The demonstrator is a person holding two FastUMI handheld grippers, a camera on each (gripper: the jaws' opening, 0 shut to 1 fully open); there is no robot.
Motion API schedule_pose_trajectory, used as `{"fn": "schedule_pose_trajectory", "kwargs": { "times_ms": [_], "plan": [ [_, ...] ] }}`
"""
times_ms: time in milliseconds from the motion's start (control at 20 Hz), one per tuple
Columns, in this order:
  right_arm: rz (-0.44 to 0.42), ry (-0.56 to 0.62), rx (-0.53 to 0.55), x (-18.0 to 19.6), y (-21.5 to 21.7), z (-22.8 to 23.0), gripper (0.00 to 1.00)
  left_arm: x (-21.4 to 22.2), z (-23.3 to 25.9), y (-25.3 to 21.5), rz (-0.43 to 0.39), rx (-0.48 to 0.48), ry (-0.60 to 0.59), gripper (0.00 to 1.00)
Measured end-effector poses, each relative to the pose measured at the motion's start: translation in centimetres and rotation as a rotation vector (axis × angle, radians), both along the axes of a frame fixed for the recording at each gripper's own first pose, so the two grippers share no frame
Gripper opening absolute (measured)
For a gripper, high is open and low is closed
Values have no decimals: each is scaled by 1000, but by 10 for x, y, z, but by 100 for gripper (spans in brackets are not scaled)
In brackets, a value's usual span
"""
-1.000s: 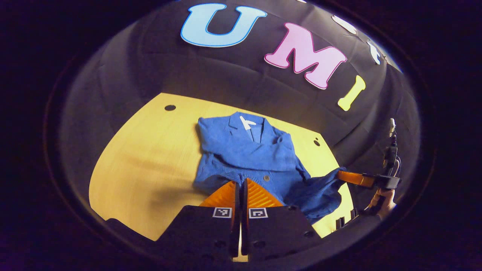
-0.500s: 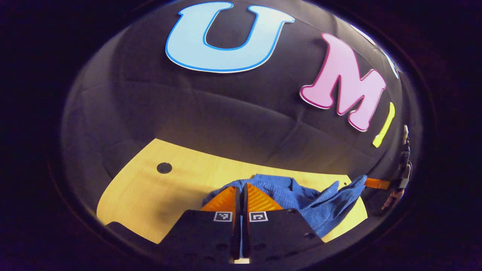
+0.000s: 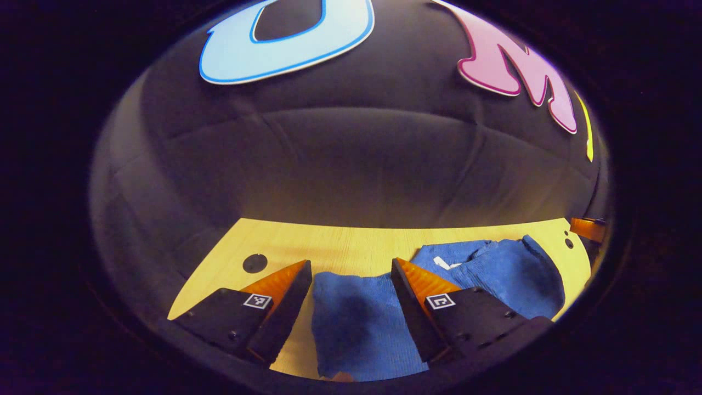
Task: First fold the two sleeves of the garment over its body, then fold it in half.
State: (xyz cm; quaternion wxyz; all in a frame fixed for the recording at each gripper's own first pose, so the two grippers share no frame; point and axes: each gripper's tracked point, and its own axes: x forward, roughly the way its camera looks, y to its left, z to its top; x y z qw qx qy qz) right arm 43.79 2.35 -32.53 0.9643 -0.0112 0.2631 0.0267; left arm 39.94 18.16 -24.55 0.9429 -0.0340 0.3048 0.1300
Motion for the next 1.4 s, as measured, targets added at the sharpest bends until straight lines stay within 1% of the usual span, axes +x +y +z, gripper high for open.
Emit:
{"fn": "schedule_pose_trajectory", "kwargs": {
  "times_ms": [50, 100, 200, 300, 350, 400, 500, 600, 650, 700, 750, 800, 850, 900, 950, 1000, 1100, 1250, 1400],
  "plan": [
    [16, -52, -8, -9, 4, 14, 99, -10, 15, -10, -2, -10, -41, 85],
    [30, -97, -18, -25, 4, 34, 99, -21, 32, -22, -8, -26, -83, 85],
    [47, -198, -5, -48, 11, 68, 99, -43, 66, -43, -24, -34, -170, 85],
    [29, -264, 23, -75, 18, 97, 100, -73, 99, -55, -9, 0, -249, 85],
    [22, -278, 32, -90, 22, 111, 98, -89, 114, -66, -13, -2, -293, 85],
    [19, -301, 31, -109, 26, 128, 98, -104, 129, -78, -34, -13, -338, 85],
    [5, -354, -7, -141, 23, 159, 98, -143, 161, -97, -88, -16, -419, 84],
    [-13, -414, -51, -179, 21, 191, 98, -179, 196, -105, -134, 25, -533, 85],
    [-15, -446, -67, -200, 22, 206, 97, -202, 201, -108, -154, 30, -570, 83],
    [-23, -472, -85, -226, 26, 220, 97, -225, 203, -106, -159, 31, -606, 82],
    [-38, -481, -100, -252, 27, 227, 97, -248, 207, -103, -142, 35, -637, 81],
    [-39, -483, -104, -282, 33, 230, 97, -276, 210, -100, -113, 37, -654, 80],
    [-36, -471, -102, -309, 39, 230, 97, -301, 208, -100, -86, 35, -651, 83],
    [-20, -470, -107, -335, 46, 230, 97, -326, 202, -101, -73, 28, -649, 82],
    [-9, -474, -123, -360, 51, 231, 97, -349, 198, -104, -74, 21, -659, 80],
    [11, -490, -134, -384, 57, 235, 97, -372, 197, -105, -83, 17, -681, 81],
    [61, -520, -132, -428, 77, 243, 96, -412, 197, -106, -91, 39, -728, 82],
    [87, -530, -60, -483, 99, 252, 96, -462, 190, -111, -87, 43, -699, 82],
    [88, -525, 1, -518, 114, 266, 96, -501, 204, -100, -28, 44, -693, 82]
  ]
}}
